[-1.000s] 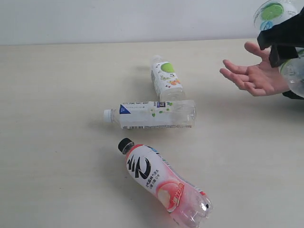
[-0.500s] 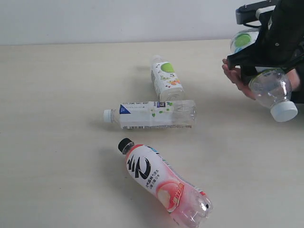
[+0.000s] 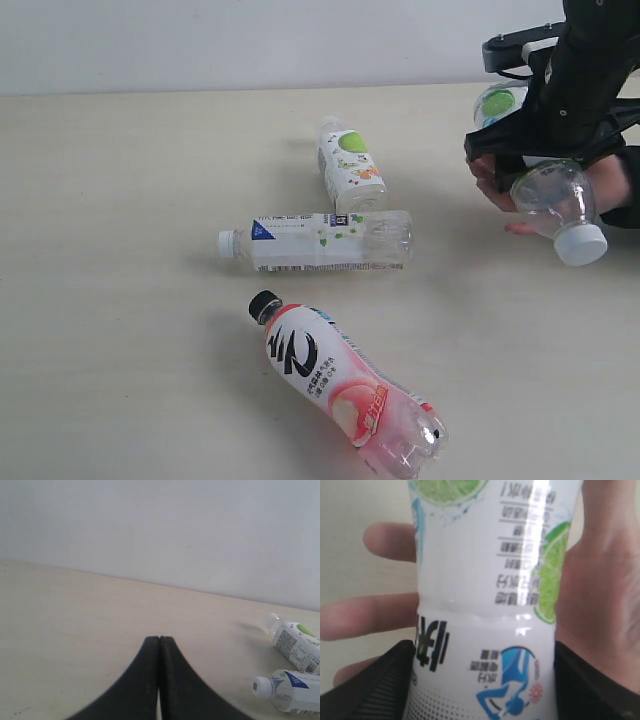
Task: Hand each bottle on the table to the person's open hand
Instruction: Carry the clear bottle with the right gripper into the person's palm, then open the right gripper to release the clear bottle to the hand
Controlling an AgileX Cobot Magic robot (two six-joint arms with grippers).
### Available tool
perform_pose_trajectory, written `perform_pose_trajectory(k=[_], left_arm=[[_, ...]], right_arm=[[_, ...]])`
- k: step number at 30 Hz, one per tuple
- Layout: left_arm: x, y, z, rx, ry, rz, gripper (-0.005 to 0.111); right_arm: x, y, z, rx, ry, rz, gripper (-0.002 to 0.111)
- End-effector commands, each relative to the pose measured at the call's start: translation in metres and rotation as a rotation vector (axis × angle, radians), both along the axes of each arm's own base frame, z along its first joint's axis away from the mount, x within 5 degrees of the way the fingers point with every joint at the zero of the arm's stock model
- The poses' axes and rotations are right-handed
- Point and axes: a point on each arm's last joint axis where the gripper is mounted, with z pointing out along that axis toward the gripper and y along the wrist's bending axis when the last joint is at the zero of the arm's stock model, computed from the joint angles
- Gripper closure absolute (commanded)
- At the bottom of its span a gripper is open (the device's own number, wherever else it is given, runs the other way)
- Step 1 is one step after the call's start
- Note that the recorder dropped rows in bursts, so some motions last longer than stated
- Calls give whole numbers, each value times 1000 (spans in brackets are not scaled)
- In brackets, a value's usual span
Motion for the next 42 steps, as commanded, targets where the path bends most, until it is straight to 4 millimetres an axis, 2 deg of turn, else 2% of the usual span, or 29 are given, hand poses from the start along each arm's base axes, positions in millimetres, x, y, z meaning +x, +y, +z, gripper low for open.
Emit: perform_pose_trajectory(k=[1,5,15,25,28,33,38,40,42], left_arm=[[0,0,0,-6,-8,0,107],[0,0,0,-6,-8,0,107],[0,0,0,-6,-8,0,107],[0,0,0,-6,-8,0,107],[0,0,0,-6,-8,0,107],[0,0,0,-6,-8,0,107],[0,0,0,-6,-8,0,107],[0,0,0,-6,-8,0,107],[0,0,0,-6,-8,0,107]], right_arm=[[4,0,3,9,-26,-3,65],[4,0,3,9,-26,-1,52],[3,0,3,7,-18,-18,31],[4,-1,5,-1,-39,-7,28],[2,-1,16,5,-68,-2,28],[-9,-4,53,32,-166,-1,28],[-29,-6,88,80,-214,-5,29],[-39,-7,98,82,-192,27,36],[-50,-8,108,89,-180,46,53]])
